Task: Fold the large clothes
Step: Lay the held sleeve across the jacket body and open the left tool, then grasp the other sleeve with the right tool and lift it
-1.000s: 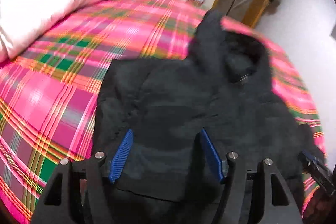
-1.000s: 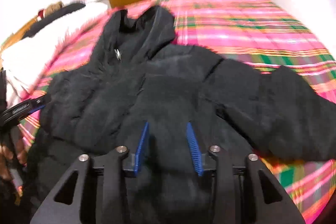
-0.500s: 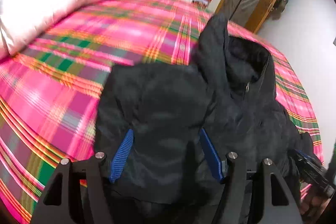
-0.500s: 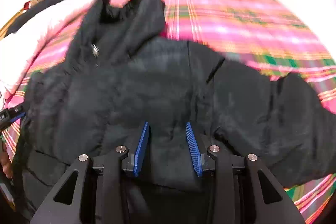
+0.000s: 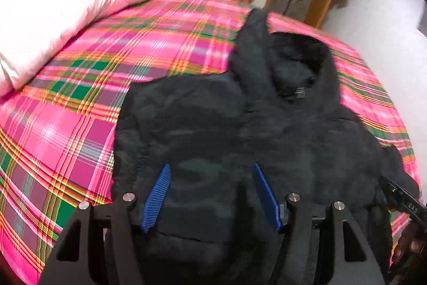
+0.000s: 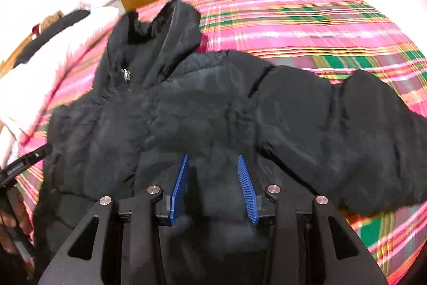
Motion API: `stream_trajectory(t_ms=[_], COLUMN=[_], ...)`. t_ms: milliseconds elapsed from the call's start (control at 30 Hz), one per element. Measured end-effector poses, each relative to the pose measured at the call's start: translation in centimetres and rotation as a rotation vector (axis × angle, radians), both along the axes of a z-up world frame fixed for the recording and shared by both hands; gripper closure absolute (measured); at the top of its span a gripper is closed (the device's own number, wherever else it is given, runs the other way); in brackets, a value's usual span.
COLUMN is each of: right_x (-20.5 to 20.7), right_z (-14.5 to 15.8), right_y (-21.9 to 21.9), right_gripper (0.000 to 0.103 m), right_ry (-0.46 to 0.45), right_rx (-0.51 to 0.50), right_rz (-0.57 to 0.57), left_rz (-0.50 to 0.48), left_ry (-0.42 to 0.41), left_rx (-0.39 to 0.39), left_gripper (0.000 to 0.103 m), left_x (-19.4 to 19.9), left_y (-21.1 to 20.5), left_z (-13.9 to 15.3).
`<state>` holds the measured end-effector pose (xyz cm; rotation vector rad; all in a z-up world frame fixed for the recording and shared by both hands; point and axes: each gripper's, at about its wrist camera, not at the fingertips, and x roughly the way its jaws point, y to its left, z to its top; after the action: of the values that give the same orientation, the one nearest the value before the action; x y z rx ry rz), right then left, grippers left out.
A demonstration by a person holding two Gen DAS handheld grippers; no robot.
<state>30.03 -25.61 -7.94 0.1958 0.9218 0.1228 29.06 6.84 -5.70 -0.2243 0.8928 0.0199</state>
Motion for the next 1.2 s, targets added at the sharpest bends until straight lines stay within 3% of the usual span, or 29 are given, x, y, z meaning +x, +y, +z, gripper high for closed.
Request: stream_trajectory(t_ms=[133,300,433,533,800,1200], right_x=[-4.1,-8.0,-10.2,-11.2,-11.1,-8.8], right_z=[0.6,0.2,-0.6,-1.3,-4.2,-4.8], right_y=[-3.3,-9.8,-15.8,-19.8,-28.1,-33.1], right_gripper=[0.064,0.06,0.055,0.046,0.046,0.046], right_ry=[0.004,0.032,0.06,0.068,0.075,-0.079], right_rx=[0.025,0.025,0.063,0.096,0.227,0.363], right_rz=[-0.057,-0.214,-0.367,-0.453,-0.628,-0.725], left_rz=[-0.099,-0.223,-0.232,-0.226,-0.192,-0.184], left_ry=[-0.036,-0.042,-0.035,-0.028,0.001,-0.001], left_rx=[-0.013,0.002,-0.037,-0.011,0.014,0.052], left_gripper=[0.038,0.038,0.038,0.038,0.038,0.038], left_x=[-1.9,-2.6,-2.3,-2.0,-1.3,-0.6], left_y=[-2.9,-6.5,-7.6,-8.4,-8.7,-9.3], left_z=[1.4,1.6,1.4,0.9,-1.0,-1.8])
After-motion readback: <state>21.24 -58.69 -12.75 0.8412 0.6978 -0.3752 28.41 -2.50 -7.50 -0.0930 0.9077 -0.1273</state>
